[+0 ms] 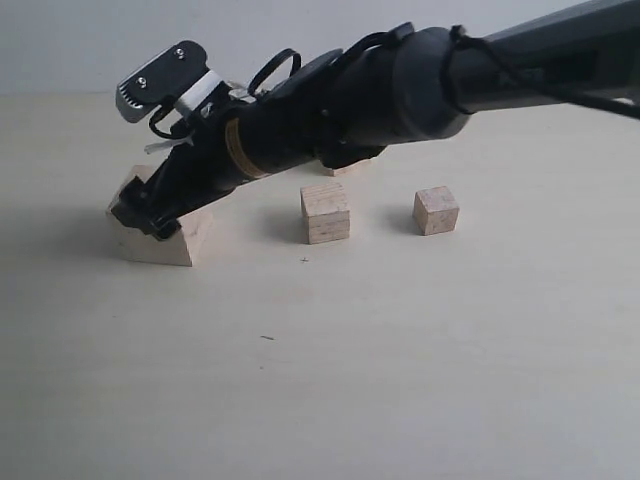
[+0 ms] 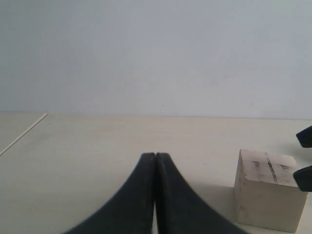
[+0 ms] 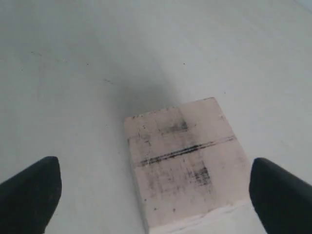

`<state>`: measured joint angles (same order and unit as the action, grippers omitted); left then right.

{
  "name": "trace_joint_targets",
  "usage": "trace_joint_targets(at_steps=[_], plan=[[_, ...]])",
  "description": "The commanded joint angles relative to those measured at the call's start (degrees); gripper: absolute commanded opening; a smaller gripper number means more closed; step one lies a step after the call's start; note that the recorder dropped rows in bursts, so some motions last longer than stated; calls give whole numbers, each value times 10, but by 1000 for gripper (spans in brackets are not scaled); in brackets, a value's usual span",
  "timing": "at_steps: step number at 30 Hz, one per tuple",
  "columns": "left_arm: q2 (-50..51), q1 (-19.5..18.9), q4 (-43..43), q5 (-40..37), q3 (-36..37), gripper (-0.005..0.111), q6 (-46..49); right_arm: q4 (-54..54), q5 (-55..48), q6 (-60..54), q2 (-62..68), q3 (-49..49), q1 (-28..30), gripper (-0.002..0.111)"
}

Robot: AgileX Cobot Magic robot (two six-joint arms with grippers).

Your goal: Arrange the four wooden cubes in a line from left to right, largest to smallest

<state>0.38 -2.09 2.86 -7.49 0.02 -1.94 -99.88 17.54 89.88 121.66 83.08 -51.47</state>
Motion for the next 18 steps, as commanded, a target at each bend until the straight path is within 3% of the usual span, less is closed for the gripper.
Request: trace_joint_targets(at_steps=[1, 12, 15, 18], plan=[[-4, -1, -4, 0, 0, 2, -1, -1, -12, -33, 54, 54, 1, 105], [-4, -1, -4, 0, 0, 2, -1, -1, -21, -116, 121, 93, 1, 102], [-4, -1, -4, 0, 0, 2, -1, -1, -21, -140, 117, 93, 1, 80], [-4, -1, -4, 0, 0, 2, -1, -1, -20, -171, 111, 93, 1, 39]])
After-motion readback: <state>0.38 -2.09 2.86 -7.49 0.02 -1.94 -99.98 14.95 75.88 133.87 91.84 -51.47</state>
